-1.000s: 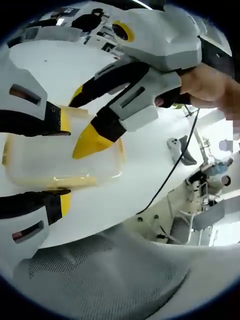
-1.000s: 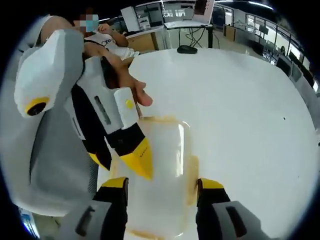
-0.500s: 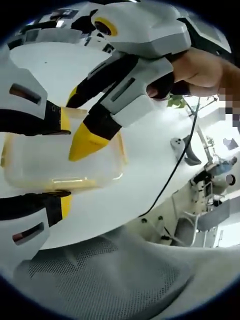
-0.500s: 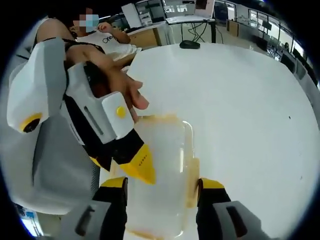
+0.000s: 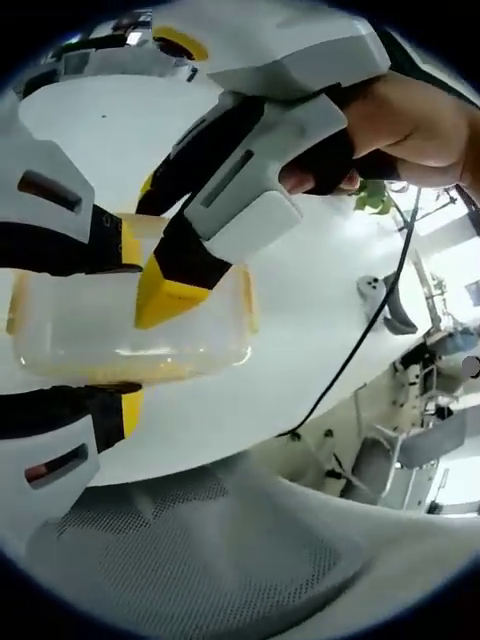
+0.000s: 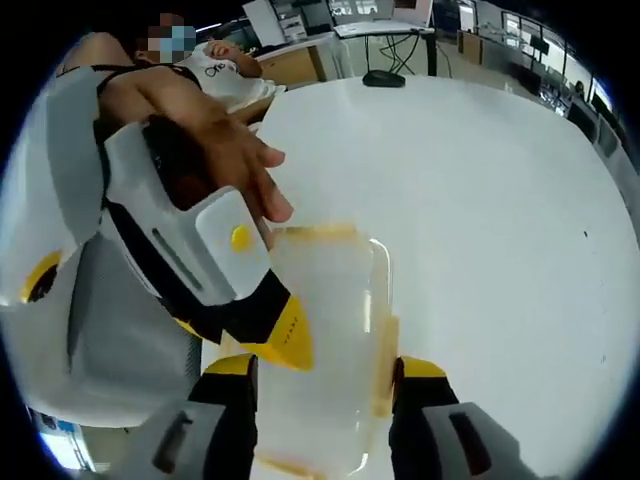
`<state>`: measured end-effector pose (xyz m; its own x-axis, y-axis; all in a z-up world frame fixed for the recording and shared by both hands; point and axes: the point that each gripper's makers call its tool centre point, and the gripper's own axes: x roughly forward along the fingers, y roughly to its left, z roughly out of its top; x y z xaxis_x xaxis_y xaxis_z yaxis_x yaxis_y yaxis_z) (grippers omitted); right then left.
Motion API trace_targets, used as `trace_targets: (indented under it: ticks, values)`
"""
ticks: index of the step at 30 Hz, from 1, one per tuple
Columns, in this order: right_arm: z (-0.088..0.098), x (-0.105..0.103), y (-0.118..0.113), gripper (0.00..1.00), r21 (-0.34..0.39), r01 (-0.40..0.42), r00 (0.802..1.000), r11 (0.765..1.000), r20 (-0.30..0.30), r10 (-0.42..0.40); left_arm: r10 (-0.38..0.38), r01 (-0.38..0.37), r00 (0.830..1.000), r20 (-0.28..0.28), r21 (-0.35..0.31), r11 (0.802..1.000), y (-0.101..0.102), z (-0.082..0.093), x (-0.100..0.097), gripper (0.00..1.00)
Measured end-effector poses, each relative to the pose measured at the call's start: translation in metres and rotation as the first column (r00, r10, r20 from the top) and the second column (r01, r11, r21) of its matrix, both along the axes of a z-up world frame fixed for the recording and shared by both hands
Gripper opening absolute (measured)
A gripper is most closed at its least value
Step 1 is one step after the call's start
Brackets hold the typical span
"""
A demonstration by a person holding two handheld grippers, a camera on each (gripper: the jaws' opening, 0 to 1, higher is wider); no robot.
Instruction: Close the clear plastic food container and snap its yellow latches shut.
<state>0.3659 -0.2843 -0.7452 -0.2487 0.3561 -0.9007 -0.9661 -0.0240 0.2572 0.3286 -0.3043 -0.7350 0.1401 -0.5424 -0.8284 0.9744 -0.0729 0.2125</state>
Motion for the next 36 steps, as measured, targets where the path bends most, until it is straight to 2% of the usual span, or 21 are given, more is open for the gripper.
trace_targets:
  ticks: [2, 7, 11, 14, 16, 17, 19, 20, 24, 36]
  values:
    - [-0.0002, -0.0006, 0.0003, 0.51, -0.027, -0.008, 1.000, 1.000, 0.003, 0.008, 0.016, -0.016, 0.999, -0.037, 0.001, 1.000, 0.0003, 0.0009, 0.0006, 0.39]
    - [-0.0006, -0.0004, -0.0015, 0.50, -0.029, -0.002, 1.000, 1.000, 0.007, 0.002, -0.004, 0.004, 0.999, -0.032, 0.027, 1.000, -0.0011, -0.0010, -0.0036, 0.35]
    - [-0.0014, 0.0000, -0.0011, 0.49, -0.033, 0.014, 1.000, 0.999, -0.008, -0.015, 0.019, -0.017, 0.999, -0.035, 0.051, 0.999, -0.0005, -0.0011, -0.0021, 0.34]
    - [-0.0024, -0.0005, -0.0013, 0.48, -0.048, 0.002, 1.000, 0.999, -0.016, -0.002, 0.023, -0.022, 0.999, -0.030, 0.056, 0.998, -0.0003, -0.0013, -0.0017, 0.34]
    - [-0.0045, -0.0012, -0.0005, 0.48, -0.068, 0.017, 0.999, 0.998, -0.030, -0.019, 0.041, -0.038, 0.998, -0.042, 0.049, 0.998, 0.0017, -0.0007, -0.0016, 0.34]
    - [-0.0050, -0.0020, 0.0002, 0.48, -0.067, -0.008, 1.000, 0.998, -0.031, 0.006, 0.032, -0.030, 0.999, -0.042, 0.048, 0.998, 0.0014, -0.0008, -0.0010, 0.33]
    - [-0.0049, -0.0022, 0.0002, 0.48, -0.078, -0.003, 0.999, 0.997, -0.034, 0.000, 0.052, -0.049, 0.997, -0.054, 0.044, 0.998, 0.0011, -0.0008, 0.0001, 0.33]
    - [-0.0049, -0.0031, 0.0014, 0.49, -0.069, -0.024, 0.999, 0.997, -0.030, 0.022, 0.045, -0.043, 0.999, -0.029, 0.048, 0.998, 0.0000, -0.0046, -0.0016, 0.32]
    - [-0.0037, -0.0022, -0.0010, 0.49, -0.067, -0.010, 0.999, 0.998, -0.031, 0.008, 0.048, -0.047, 0.999, -0.018, 0.023, 0.999, 0.0012, -0.0056, -0.0005, 0.32]
    - [-0.0027, -0.0004, -0.0014, 0.51, -0.051, 0.007, 1.000, 0.999, -0.024, -0.009, 0.020, -0.020, 1.000, -0.007, 0.043, 0.999, -0.0007, -0.0030, 0.0009, 0.35]
